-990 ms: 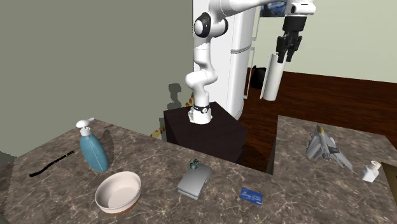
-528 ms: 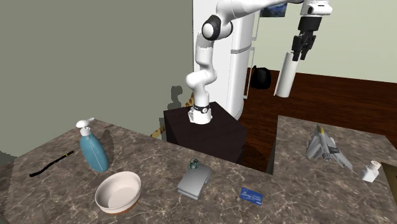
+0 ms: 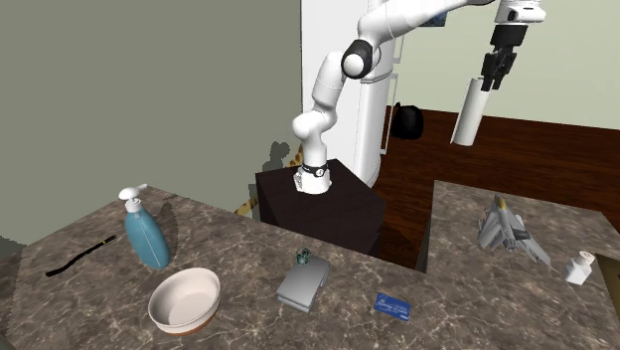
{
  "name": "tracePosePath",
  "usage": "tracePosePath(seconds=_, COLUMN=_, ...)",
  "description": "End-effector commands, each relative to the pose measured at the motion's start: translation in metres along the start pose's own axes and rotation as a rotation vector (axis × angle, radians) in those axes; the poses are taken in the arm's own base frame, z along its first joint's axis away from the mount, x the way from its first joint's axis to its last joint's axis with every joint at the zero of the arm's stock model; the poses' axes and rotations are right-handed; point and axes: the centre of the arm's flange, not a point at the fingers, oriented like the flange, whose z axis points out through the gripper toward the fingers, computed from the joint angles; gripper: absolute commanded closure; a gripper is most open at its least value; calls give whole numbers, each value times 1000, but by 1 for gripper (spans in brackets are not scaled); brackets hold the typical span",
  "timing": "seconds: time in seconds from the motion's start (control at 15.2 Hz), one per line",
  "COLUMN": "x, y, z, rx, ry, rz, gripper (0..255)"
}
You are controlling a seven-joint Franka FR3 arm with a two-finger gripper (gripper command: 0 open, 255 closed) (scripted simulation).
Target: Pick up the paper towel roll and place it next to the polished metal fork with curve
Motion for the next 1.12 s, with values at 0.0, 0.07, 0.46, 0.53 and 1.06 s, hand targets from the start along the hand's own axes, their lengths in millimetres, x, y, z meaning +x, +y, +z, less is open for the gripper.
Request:
tracePosePath(seconds=0.0, x=3, y=-29, z=-1, rx=1, ry=0, rz=3, gripper=255)
tracePosePath(seconds=0.07, x=3, y=-29, z=4, rx=1, ry=0, rz=3, gripper=255)
tracePosePath(seconds=0.46, x=3, y=-30, z=36, rx=1, ry=0, rz=3, gripper=255)
tracePosePath(seconds=0.53, x=3, y=-30, z=41, rx=1, ry=0, rz=3, gripper=255)
tracePosePath(seconds=1.06, x=3, y=-31, z=83, rx=1, ry=0, rz=3, gripper=255)
